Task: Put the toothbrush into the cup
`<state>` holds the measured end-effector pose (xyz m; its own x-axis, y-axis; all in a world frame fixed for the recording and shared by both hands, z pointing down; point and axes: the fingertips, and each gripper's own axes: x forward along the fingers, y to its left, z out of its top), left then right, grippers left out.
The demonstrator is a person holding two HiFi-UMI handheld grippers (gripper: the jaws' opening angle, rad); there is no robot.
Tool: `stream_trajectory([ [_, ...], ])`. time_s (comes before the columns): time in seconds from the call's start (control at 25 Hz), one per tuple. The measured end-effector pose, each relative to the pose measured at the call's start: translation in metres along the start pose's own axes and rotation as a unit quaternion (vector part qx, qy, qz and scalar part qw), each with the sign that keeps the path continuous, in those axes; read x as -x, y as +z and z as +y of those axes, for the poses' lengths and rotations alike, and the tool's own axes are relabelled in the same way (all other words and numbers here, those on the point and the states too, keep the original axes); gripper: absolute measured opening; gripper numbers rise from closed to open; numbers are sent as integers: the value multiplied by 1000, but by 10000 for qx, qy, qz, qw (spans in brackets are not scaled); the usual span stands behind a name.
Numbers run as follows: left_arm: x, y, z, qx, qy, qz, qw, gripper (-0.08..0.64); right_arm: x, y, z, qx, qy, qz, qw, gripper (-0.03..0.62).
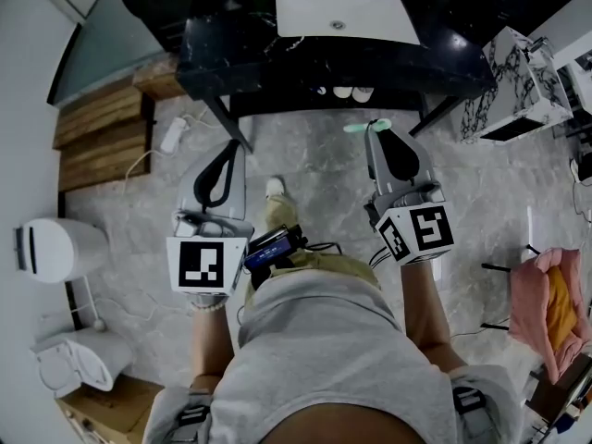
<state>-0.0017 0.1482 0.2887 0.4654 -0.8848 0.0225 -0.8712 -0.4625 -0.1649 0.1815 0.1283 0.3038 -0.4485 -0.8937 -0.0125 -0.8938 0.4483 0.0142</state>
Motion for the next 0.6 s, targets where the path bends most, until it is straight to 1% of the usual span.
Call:
stream_trajectory([
  [0.08,-11,-3,8,-27,-52,94,9999,9,-11,-1,-5,21,-104,16,9999,23],
  [0.16,-24,-3,16,-5,-105,47,9999,9,-22,0,-9,44,-157,11,9999,23],
  [0.32,-50,-2,34,80,-177,-137,9997,9,-51,4,-16,120,-175,41,9998,23],
  [0.48,-77,-7,56,87,-208,-22,9997,9,-86,8,-23,155,-163,59,9997,23],
  [0.6,-98,-5,74,131,-240,-79,9996,9,-113,10,-29,168,-173,82,9997,23],
])
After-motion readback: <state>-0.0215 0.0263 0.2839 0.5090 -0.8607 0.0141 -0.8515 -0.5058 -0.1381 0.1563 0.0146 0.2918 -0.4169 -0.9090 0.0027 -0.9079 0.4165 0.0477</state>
